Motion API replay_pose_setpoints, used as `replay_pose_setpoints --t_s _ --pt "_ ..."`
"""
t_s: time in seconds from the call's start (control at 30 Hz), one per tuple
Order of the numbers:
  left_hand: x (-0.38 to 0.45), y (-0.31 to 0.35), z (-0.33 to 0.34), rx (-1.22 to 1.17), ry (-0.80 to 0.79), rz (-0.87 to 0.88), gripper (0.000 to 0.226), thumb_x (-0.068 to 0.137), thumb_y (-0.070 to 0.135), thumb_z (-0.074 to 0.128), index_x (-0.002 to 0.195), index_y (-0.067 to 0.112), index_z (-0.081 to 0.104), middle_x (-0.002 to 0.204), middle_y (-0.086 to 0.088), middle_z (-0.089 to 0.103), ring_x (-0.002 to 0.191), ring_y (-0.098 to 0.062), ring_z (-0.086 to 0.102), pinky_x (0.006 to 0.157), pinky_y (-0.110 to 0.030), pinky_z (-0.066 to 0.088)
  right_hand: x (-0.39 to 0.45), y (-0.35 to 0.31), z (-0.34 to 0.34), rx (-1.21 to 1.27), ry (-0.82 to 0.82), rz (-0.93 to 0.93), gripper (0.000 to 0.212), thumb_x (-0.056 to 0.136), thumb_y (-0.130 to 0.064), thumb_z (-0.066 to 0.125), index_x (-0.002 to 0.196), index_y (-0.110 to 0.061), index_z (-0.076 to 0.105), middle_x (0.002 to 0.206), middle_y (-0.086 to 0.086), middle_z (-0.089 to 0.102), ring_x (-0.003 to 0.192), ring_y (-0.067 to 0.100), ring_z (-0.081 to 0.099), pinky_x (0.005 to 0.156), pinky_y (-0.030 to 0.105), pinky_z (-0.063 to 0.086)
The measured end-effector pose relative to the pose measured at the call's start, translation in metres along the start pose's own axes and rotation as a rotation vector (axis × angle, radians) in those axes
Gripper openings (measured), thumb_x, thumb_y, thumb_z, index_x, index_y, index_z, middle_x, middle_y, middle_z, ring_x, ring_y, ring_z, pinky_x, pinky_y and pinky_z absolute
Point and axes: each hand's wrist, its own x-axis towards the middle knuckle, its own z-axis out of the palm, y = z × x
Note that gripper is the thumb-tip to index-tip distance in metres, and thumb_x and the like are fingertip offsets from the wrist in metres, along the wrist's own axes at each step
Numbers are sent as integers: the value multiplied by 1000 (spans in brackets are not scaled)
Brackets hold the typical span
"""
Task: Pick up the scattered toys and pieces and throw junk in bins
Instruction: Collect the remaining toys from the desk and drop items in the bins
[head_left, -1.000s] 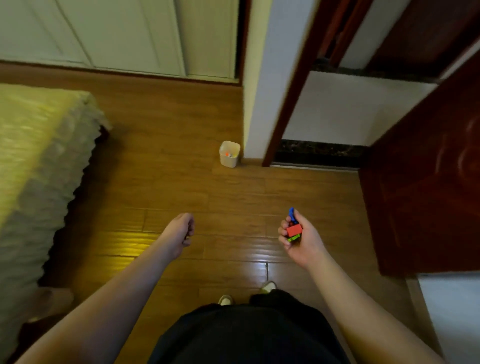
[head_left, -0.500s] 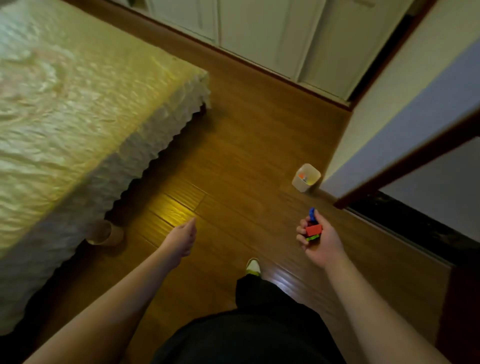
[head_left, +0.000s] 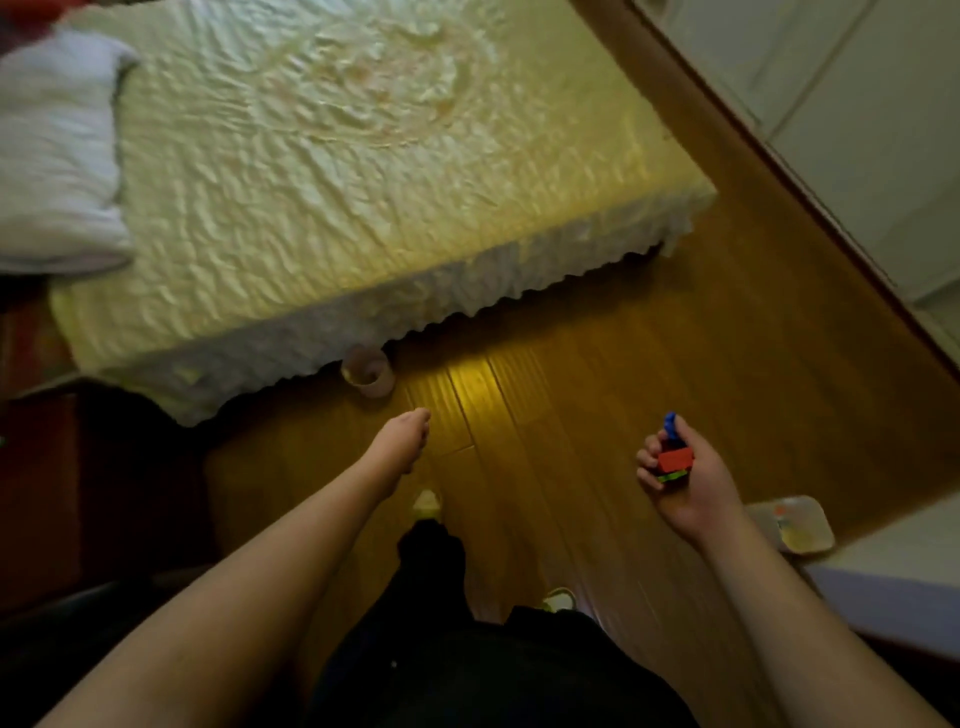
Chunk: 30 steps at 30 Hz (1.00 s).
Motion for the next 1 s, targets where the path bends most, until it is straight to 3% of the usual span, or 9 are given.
replay_pose_setpoints --t_s 0.17,0.3,0.47,0.6,0.73,0.9,0.97,1.0 --pt "50 -3 -80 -222 122 -69 36 97 43 31 76 19 48 59 4 37 53 -13 31 51 -28 26 50 12 85 -92 -39 33 29 99 -33 42 77 -14 46 62 -1 45 49 9 42 36 18 30" --pt "106 9 -139 -153 294 -140 27 98 30 31 82 15 47 71 -3 41 62 -18 36 54 -30 33 92 34 154 -196 -25 48 30 99 -34 41 77 -14 46 62 0 47 47 10 46 36 19 34" --pt "173 32 -193 -89 304 -116 21 102 32 34 105 21 51 97 -4 56 84 -20 55 69 -32 49 148 61 233 -247 -31 93 30 98 -35 43 78 -13 49 63 1 49 49 11 48 38 20 37" --pt "228 44 -220 -60 297 -63 22 101 33 40 109 21 56 100 -6 61 81 -19 59 64 -28 51 193 70 277 -215 -11 86 27 98 -35 44 82 -14 50 64 0 51 51 11 49 40 20 40" --pt "289 39 -234 51 366 -35 22 98 32 47 113 21 60 105 0 62 88 -17 60 66 -27 51 232 76 300 -208 -23 78 26 98 -36 44 83 -16 50 64 -1 51 52 10 48 44 20 40" --pt "367 21 -238 119 499 -54 15 93 30 60 100 20 70 122 1 51 106 -18 54 76 -27 47 286 88 285 -204 13 36 28 98 -38 42 80 -17 47 61 -3 47 50 8 44 41 18 35" --pt "397 11 -233 163 478 -52 13 93 27 60 100 22 70 115 0 59 98 -16 58 69 -24 46 311 94 269 -143 -59 19 27 94 -37 47 78 -16 50 62 -2 46 49 8 45 38 18 35" --pt "412 7 -230 185 464 -52 13 93 25 59 102 21 69 110 -1 63 92 -15 60 67 -23 47 325 100 257 -61 -175 48 27 92 -36 49 81 -12 55 67 3 50 53 12 50 41 22 40"
